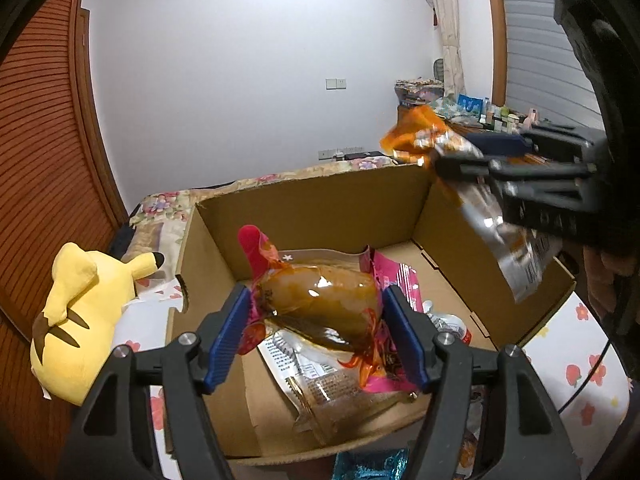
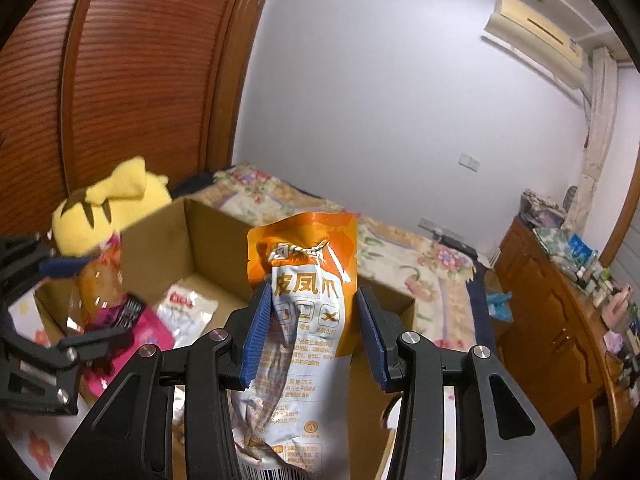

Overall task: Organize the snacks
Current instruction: 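Carry both snacks over the cardboard box and open both tools to drop them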

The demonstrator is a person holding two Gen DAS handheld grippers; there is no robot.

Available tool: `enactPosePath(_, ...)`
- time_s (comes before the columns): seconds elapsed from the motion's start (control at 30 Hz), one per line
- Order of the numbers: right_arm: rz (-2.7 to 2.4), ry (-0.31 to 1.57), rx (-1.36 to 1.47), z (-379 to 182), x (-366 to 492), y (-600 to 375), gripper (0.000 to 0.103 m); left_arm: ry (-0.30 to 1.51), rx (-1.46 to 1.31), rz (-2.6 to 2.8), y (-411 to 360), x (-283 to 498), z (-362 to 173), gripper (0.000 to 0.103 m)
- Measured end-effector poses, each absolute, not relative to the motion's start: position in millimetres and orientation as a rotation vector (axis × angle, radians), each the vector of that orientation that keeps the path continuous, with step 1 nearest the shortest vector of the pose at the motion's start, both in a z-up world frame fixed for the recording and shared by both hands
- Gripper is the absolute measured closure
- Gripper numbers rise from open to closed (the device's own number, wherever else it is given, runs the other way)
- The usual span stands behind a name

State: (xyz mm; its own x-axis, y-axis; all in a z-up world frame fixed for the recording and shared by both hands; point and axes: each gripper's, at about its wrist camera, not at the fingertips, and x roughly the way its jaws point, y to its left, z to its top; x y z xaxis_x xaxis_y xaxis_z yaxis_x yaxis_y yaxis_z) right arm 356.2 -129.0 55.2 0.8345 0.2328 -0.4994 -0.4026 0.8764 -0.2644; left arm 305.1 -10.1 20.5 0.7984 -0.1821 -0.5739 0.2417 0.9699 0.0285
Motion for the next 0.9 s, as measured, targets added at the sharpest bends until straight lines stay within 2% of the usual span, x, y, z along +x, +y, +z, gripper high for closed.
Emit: enactPosePath(0.9, 0.464, 0.635, -0.342, 11, 341, -131, 0.06, 0.58, 0.121, -0.245, -19, 288, 23, 0.033)
